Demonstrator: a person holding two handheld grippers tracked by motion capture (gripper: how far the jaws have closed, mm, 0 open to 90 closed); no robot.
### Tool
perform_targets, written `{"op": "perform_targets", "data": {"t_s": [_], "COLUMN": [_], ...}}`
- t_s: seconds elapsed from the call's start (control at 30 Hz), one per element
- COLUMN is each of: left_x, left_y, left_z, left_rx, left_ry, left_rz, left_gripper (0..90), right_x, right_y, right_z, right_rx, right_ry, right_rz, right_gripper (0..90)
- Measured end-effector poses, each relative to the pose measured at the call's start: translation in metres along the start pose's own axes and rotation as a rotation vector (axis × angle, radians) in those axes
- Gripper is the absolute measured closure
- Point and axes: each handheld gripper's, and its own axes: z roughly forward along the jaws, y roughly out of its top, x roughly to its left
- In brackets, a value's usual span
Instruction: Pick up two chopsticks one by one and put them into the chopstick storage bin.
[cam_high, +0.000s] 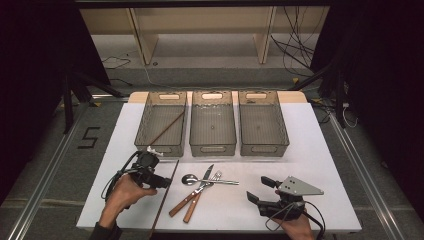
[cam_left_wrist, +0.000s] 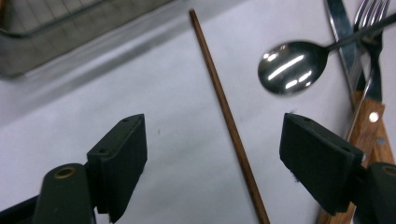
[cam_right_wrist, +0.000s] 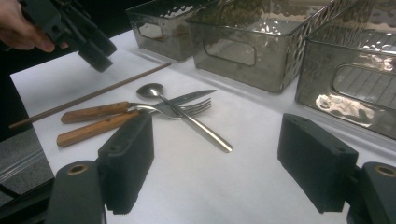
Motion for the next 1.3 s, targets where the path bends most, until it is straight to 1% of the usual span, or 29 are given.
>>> {"op": "perform_targets", "data": {"t_s": [0.07, 0.1, 0.13, 0.23, 0.27, 0.37, 0.4, 0.5, 0.67, 0.7, 0.8, 0.87, 0.9, 0.97, 1.0, 1.07, 1.1, 1.17, 1.2, 1.23, 1.3], "left_x": [-0.001, -0.001, -0.003, -0.005, -0.006, -0.010, -0.012, -0.015, -0.020, -0.020, -0.021, -0.021, -0.022, -0.022, -0.022, -0.022, -0.021, -0.021, -0.021, -0.021, -0.022], "left_y": [-0.002, -0.003, -0.004, -0.007, -0.008, -0.011, -0.013, -0.015, -0.018, -0.019, -0.021, -0.021, -0.022, -0.023, -0.023, -0.024, -0.024, -0.024, -0.024, -0.024, -0.024], "left_z": [0.001, 0.001, 0.001, 0.000, 0.000, 0.001, 0.002, 0.004, 0.009, 0.010, 0.011, 0.011, 0.011, 0.012, 0.012, 0.012, 0.013, 0.012, 0.012, 0.013, 0.013], "left_rx": [0.012, 0.015, 0.014, 0.025, 0.028, 0.042, 0.041, 0.062, 0.083, 0.089, 0.095, 0.104, 0.107, 0.107, 0.110, 0.112, 0.117, 0.118, 0.116, 0.117, 0.114], "left_ry": [-0.012, -0.013, -0.017, -0.016, -0.023, -0.044, -0.051, -0.063, -0.065, -0.063, -0.070, -0.067, -0.067, -0.068, -0.071, -0.083, -0.080, -0.077, -0.080, -0.079, -0.073], "left_rz": [-0.002, 0.005, 0.001, 0.015, 0.015, 0.031, 0.025, 0.044, 0.054, 0.064, 0.063, 0.077, 0.072, 0.075, 0.081, 0.079, 0.085, 0.082, 0.080, 0.087, 0.084], "left_gripper": [25.2, 26.0, 27.0, 30.6, 31.7, 36.1, 37.4, 40.6, 46.2, 47.3, 52.3, 54.9, 55.8, 58.2, 59.2, 61.0, 62.0, 63.9, 64.2, 64.2, 64.8], "right_x": [0.000, -0.001, -0.001, -0.001, -0.001, -0.001, -0.001, 0.000, -0.001, -0.001, -0.001, -0.001, -0.001, -0.001, -0.001, -0.001, -0.001, 0.000, 0.000, 0.000, 0.000], "right_y": [0.000, 0.000, 0.000, 0.000, 0.000, 0.000, 0.000, 0.000, 0.000, -0.001, 0.000, -0.001, -0.001, -0.001, -0.001, -0.001, -0.001, -0.001, -0.001, -0.001, -0.001], "right_z": [0.000, 0.000, 0.000, 0.000, 0.000, 0.000, 0.000, 0.001, 0.001, 0.001, 0.001, 0.001, 0.001, 0.001, 0.001, 0.001, 0.001, 0.001, 0.001, 0.001, 0.001], "right_rx": [-0.004, -0.003, -0.003, -0.001, -0.001, 0.002, 0.001, 0.002, 0.002, 0.000, 0.001, 0.003, 0.003, 0.004, 0.003, 0.005, 0.006, 0.008, 0.008, 0.010, 0.012], "right_ry": [-0.002, -0.002, -0.003, -0.003, -0.002, -0.001, -0.001, 0.001, 0.001, 0.002, 0.000, 0.000, 0.001, 0.002, 0.001, -0.001, -0.002, -0.001, -0.001, -0.001, 0.001], "right_rz": [0.000, 0.000, 0.001, 0.003, 0.004, 0.003, 0.005, 0.003, 0.006, 0.007, 0.010, 0.006, 0.006, 0.003, 0.004, 0.000, -0.003, -0.003, -0.004, -0.005, -0.009], "right_gripper": [27.7, 27.8, 27.7, 27.7, 27.8, 27.7, 27.7, 27.7, 27.7, 27.7, 27.7, 27.7, 27.7, 27.7, 27.7, 27.7, 27.7, 27.7, 27.7, 27.7, 27.7]}}
